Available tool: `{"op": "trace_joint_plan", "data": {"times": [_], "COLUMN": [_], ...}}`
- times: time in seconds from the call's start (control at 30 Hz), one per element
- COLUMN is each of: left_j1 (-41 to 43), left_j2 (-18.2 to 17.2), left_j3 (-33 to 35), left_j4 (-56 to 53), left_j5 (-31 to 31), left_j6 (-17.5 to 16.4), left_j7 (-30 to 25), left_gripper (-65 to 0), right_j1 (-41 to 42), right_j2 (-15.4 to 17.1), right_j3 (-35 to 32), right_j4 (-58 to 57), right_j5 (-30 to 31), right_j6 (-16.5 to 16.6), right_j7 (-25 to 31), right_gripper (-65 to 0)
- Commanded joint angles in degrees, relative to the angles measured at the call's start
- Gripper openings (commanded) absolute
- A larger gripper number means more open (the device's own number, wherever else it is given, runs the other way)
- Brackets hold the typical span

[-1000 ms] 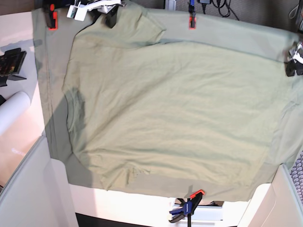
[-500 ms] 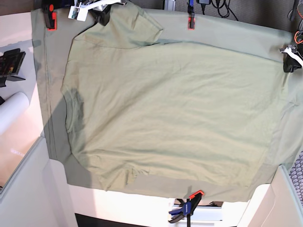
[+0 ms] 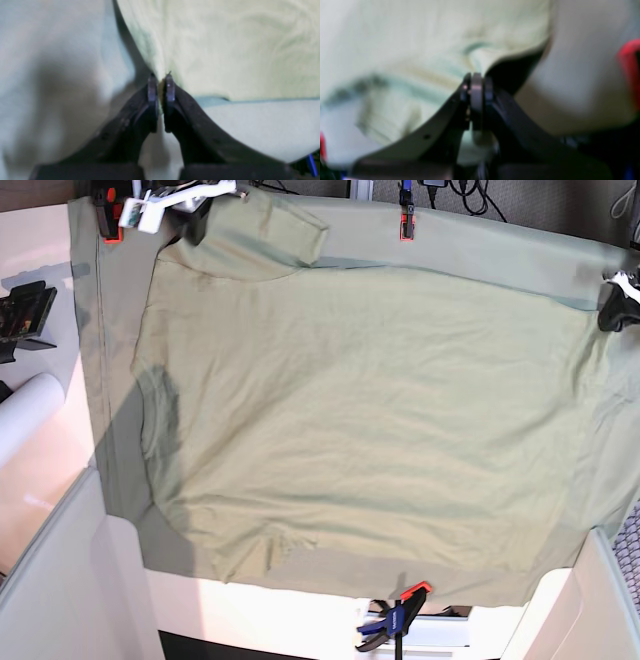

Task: Fold the T-shirt properly
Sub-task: 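Lift the grasped edges and fold them toward the hem with both grippers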

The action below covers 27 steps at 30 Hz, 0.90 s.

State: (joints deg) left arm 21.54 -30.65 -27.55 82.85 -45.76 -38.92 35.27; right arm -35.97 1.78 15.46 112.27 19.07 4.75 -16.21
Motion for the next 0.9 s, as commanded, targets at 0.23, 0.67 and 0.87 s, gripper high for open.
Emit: {"op": "trace_joint_plan", "data": {"times": [0.23,0.67,0.87], "left_j1": [-11.37,-36.41,-38.49], "left_j2": [-2.86,-4.74,-4.79], "left_j3": [1.11,18.4,21.16], "left_j4": [-2.75,-27.23,-30.49], "left_j5": [1.01,12.24,14.34], "left_j6": [-1.08,-1.08,-1.08], "left_j7": [-3.65,-14.03,-16.65], "left_gripper": [-65.0,-65.0,-50.6], "right_j1": [14.16,41.05,45.46], "right_j2": [0.44,0.42,0.39], "right_j3": [4.66,4.66,4.66], "right_j4": [-0.07,-26.77,-34.18], "right_j5": [2.99,2.34,2.38], "right_j6": [5.16,9.62,12.13], "right_j7": [-0.59,-0.57,-0.33], "right_gripper": [-65.0,-65.0,-56.0]}}
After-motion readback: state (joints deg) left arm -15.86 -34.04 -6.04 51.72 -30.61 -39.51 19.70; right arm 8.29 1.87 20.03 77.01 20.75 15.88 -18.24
